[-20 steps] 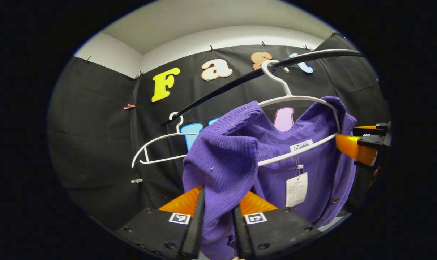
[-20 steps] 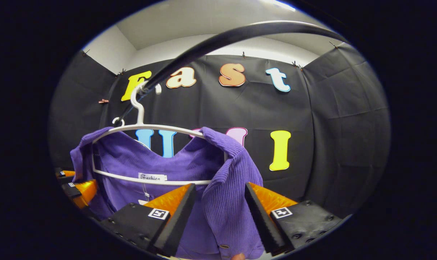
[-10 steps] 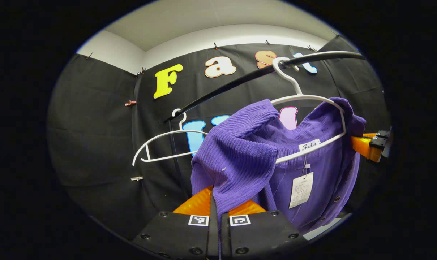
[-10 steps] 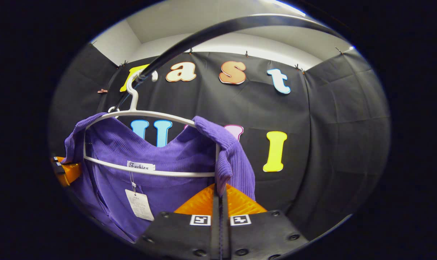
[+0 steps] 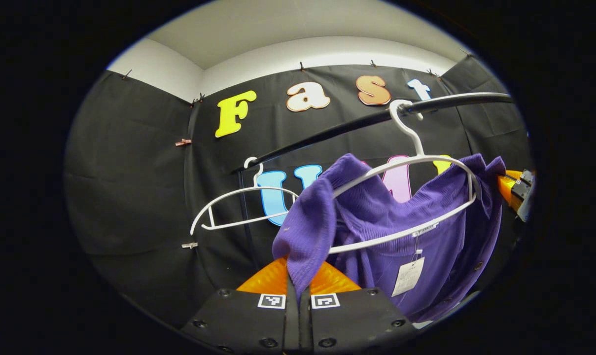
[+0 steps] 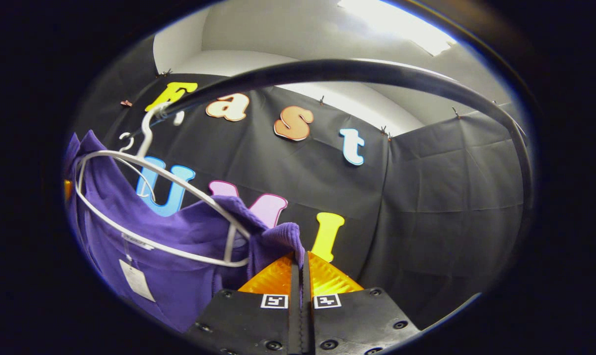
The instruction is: Grasp the clothes on the hanger with both hands and then place them into the laundry hamper below.
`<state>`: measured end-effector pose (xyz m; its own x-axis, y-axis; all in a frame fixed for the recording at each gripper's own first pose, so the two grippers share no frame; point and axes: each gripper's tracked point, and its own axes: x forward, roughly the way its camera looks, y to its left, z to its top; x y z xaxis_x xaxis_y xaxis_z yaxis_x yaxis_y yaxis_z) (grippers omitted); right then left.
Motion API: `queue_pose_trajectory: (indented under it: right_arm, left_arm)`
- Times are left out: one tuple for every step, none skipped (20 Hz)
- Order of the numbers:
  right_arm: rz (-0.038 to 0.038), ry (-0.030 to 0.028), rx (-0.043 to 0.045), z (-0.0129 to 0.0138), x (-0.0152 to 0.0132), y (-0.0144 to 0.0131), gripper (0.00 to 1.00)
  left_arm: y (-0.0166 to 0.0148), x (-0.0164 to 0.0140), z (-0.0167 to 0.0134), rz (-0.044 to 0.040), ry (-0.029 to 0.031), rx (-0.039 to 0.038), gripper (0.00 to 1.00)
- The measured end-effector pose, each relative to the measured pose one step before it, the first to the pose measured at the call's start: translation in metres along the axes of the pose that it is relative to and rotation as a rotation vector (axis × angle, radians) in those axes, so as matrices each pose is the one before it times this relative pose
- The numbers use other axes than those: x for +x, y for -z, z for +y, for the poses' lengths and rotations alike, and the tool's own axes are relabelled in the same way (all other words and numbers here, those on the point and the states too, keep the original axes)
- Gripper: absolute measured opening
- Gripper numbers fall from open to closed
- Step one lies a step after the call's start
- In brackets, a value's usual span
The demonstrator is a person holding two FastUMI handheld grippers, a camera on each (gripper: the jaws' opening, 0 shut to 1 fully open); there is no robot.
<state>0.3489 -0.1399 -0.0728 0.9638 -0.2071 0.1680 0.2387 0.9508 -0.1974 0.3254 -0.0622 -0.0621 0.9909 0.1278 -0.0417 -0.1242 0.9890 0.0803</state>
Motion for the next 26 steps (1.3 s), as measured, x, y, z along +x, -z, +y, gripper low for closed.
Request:
queue_pose_trajectory:
  right_arm:
    - [0.00269, 0.00875, -0.00361, -0.00488, 0.00089, 0.00451, 0.04]
    - [0.00533, 0.00451, -0.00695, -0.00144, 0.00383, 0.00418, 0.04]
    - [0.00402, 0.00565, -0.01165, -0.00019, 0.00462, 0.00311, 0.04]
    - [0.0078, 0.01206, -0.01829, -0.00187, 0.00553, 0.00483, 0.04]
    - [0.01153, 0.00965, -0.00826, -0.00048, 0.00586, 0.00598, 0.04]
    - [0.0176, 0.00867, -0.00712, 0.00016, 0.00505, 0.00704, 0.0]
    - [0.02185, 0.00249, -0.00802, 0.0026, 0.00514, 0.00839, 0.0]
    - [0.02228, 0.00056, -0.00174, 0.00192, 0.00209, 0.00894, 0.04]
    - [0.02434, -0.00614, 0.00579, 0.00081, -0.00213, 0.01009, 0.04]
    - [0.01228, -0.0061, 0.00714, 0.00288, -0.00409, 0.00865, 0.05]
    - [0.01002, -0.01007, 0.00148, 0.00264, -0.00371, 0.00708, 0.05]
    - [0.01082, -0.0117, 0.0004, 0.00511, -0.00432, 0.00731, 0.04]
    - [0.02125, -0.01898, 0.00266, 0.00716, -0.00336, 0.00987, 0.05]
    - [0.03044, -0.02722, 0.01348, 0.00925, -0.00416, 0.01322, 0.04]
    - [0.03844, -0.02243, 0.01039, 0.00882, -0.00512, 0.01368, 0.05]
    - [0.02289, -0.01839, 0.012, 0.00765, -0.00704, 0.00895, 0.04]
    - [0.00051, -0.0116, 0.00815, 0.00517, -0.00927, 0.00133, 0.04]
    - [-0.00731, -0.01705, 0.001, 0.007, -0.01117, -0.00175, 0.05]
    - [-0.0091, -0.02483, 0.00116, 0.00887, -0.01026, -0.00381, 0.05]
    - [-0.01445, -0.02447, -0.00332, 0.00828, -0.00982, -0.00585, 0.04]
    - [-0.01522, -0.02515, 0.00206, 0.0074, -0.01057, -0.00611, 0.05]
    - [-0.01148, -0.02408, -0.00001, 0.00912, -0.00945, -0.00744, 0.05]
    - [-0.01313, -0.02314, -0.00251, 0.00558, -0.00713, -0.00592, 0.05]
    - [-0.01051, -0.01781, -0.00634, 0.00559, -0.00582, -0.00592, 0.05]
    - [-0.01215, -0.01826, -0.00183, 0.00315, -0.00625, -0.00611, 0.04]
    - [-0.00432, -0.01225, 0.00031, 0.00153, -0.00479, -0.00611, 0.05]
  left_arm:
    - [-0.0035, 0.00025, 0.00054, -0.0019, 0.00368, 0.00336, 0.05]
    - [-0.00363, -0.00142, 0.00096, -0.00353, 0.00372, 0.0037, 0.05]
    - [-0.00397, -0.00242, -0.00056, -0.00237, 0.00648, -0.00113, 0.05]
    - [-0.00266, -0.00501, 0.00007, -0.00499, 0.00657, -0.00455, 0.05]
    - [-0.00585, -0.00126, -0.00003, -0.00318, 0.00847, -0.00747, 0.05]
    - [-0.00363, 0.00049, -0.0016, -0.00128, 0.00778, -0.00693, 0.05]
    - [-0.00585, 0.00048, -0.00102, -0.00078, 0.00848, -0.00479, 0.05]
    - [-0.00441, 0.00219, -0.00056, -0.00058, 0.00885, -0.00063, 0.05]
    - [-0.00266, 0.00113, -0.00111, 0.004, 0.00888, -0.00093, 0.05]
    - [0.00199, -0.00044, -0.00031, 0.00162, 0.00487, -0.00433, 0.05]
    - [0.00145, -0.00119, 0.0021, 0.00552, -0.00241, -0.00314, 0.05]
    - [0.0041, 0.00008, 0.00456, 0.00581, -0.00728, -0.00101, 0.05]
    - [0.00485, 0.00074, 0.00438, 0.01311, -0.00582, -0.00042, 0.05]
    - [0.01056, 0.00117, 0.00447, 0.0236, -0.00607, -0.00633, 0.05]
    - [0.00779, -0.00064, 0.00509, 0.01892, -0.00485, -0.00594, 0.05]
    - [0.00388, -0.00193, 0.00431, 0.00669, -0.00464, 0.00276, 0.05]
    - [0.00186, -0.00161, 0.00384, -0.00072, -0.00597, 0.0133, 0.05]
    - [0.00559, -0.00163, 0.00315, 0.00402, -0.00492, 0.01772, 0.05]
    - [0.0069, -0.00014, 0.0028, 0.01463, -0.00465, 0.01215, 0.05]
    - [0.00915, -0.00196, 0.00367, 0.01483, -0.0025, 0.00379, 0.05]
    - [0.00674, -0.00233, 0.00357, 0.00962, -0.00571, -0.00165, 0.05]
    - [0.00534, -0.0011, 0.00424, 0.01085, -0.00707, -0.0055, 0.05]
    - [0.00527, -0.00122, 0.00455, 0.01174, -0.00508, -0.00626, 0.05]
    - [0.00692, -0.00004, 0.00394, 0.01236, -0.00698, -0.00327, 0.05]
    - [0.00565, 0.00006, 0.00225, 0.01026, -0.00214, -0.00165, 0.05]
    - [0.00797, -0.00096, 0.00044, 0.01223, -0.0005, 0.00344, 0.05]
